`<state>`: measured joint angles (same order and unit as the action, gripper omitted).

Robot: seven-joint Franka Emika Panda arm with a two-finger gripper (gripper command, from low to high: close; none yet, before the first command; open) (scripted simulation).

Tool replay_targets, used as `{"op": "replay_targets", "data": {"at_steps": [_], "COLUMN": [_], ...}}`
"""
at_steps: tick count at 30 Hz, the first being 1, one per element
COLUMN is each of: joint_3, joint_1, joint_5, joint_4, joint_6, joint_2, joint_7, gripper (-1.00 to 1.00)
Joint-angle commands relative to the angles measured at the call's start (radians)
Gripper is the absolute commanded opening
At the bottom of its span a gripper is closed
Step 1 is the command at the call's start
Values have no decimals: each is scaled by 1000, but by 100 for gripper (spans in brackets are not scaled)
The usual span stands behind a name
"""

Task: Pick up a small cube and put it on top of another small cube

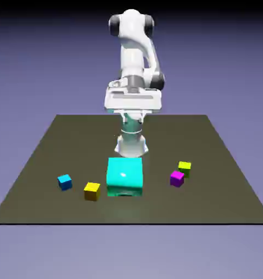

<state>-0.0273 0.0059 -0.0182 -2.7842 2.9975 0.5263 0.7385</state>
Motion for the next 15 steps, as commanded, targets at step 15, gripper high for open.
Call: {"op": "replay_targets", "data": {"at_steps": [15], "joint_3": [-340], "joint_1": [-76], "joint_5": [-226], "joint_4": [321], "joint_6": [-492], "joint_2": [-544], "joint_7": [-31], "gripper": [0]}}
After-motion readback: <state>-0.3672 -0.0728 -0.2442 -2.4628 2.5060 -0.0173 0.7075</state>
